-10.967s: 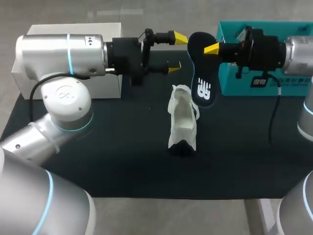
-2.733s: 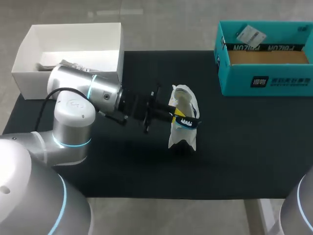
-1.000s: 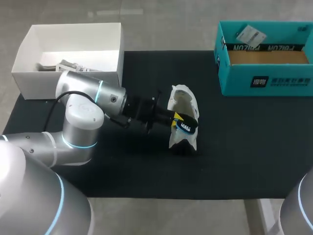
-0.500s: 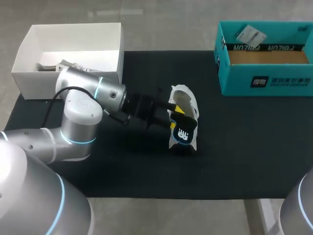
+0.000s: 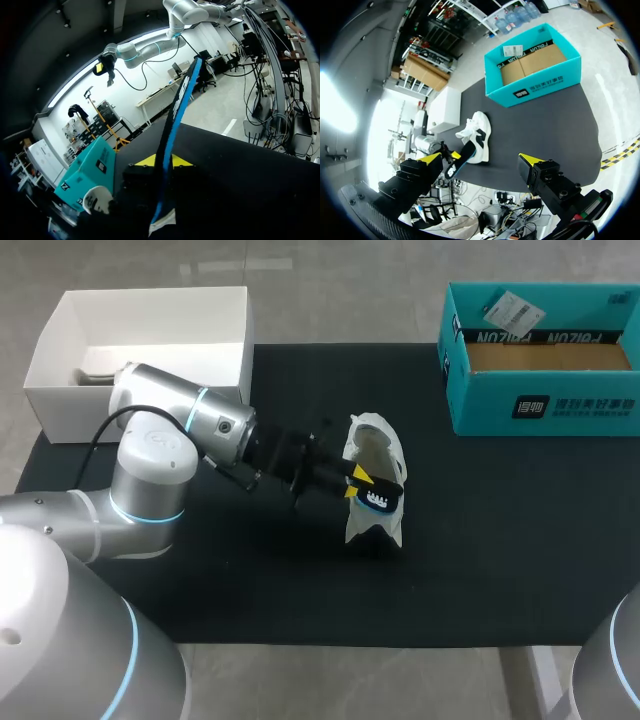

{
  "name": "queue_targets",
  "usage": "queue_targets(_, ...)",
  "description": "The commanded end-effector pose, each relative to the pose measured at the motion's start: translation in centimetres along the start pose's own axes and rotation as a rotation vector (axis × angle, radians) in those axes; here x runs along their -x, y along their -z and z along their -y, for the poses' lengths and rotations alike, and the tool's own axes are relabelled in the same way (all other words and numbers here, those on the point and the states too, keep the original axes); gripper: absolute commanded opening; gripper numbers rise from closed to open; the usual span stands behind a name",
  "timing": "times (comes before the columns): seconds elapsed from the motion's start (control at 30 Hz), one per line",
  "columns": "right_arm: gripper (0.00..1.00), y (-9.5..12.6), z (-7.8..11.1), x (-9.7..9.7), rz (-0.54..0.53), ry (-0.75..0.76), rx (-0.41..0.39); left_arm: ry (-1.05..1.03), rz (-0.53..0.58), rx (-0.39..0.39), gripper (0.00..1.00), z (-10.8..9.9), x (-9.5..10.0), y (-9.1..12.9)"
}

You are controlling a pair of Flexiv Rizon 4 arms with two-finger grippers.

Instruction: Take the shoe out of the shoebox, open the shoe tongue, remove and reinsert the insole, then place the shoe into the shoebox

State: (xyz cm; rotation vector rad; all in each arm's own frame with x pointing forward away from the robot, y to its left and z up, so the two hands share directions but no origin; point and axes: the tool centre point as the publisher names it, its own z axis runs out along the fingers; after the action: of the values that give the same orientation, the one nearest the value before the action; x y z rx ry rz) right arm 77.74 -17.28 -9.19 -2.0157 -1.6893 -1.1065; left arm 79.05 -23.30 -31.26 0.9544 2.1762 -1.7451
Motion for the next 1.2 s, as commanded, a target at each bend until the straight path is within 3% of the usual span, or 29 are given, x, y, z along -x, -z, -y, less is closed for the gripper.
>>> queue_targets(0.03, 1.0, -0.1, 0.0, 0.0, 0.002, -0.002, 0.0, -0.002, 0.004, 0.014, 0.0, -0.7, 0.2, 0.0)
queue_targets(0.73, 1.0, -0.1, 0.0, 0.0, 0.002, -0.002, 0.0, 0.003, 0.137, 0.131, 0.0, -4.9, 1.4, -0.5)
queue_targets(1.2, 1.0, -0.1, 0.0, 0.0, 0.002, -0.002, 0.0, 0.034, 0.158, 0.07, 0.0, -2.3, 1.5, 0.2)
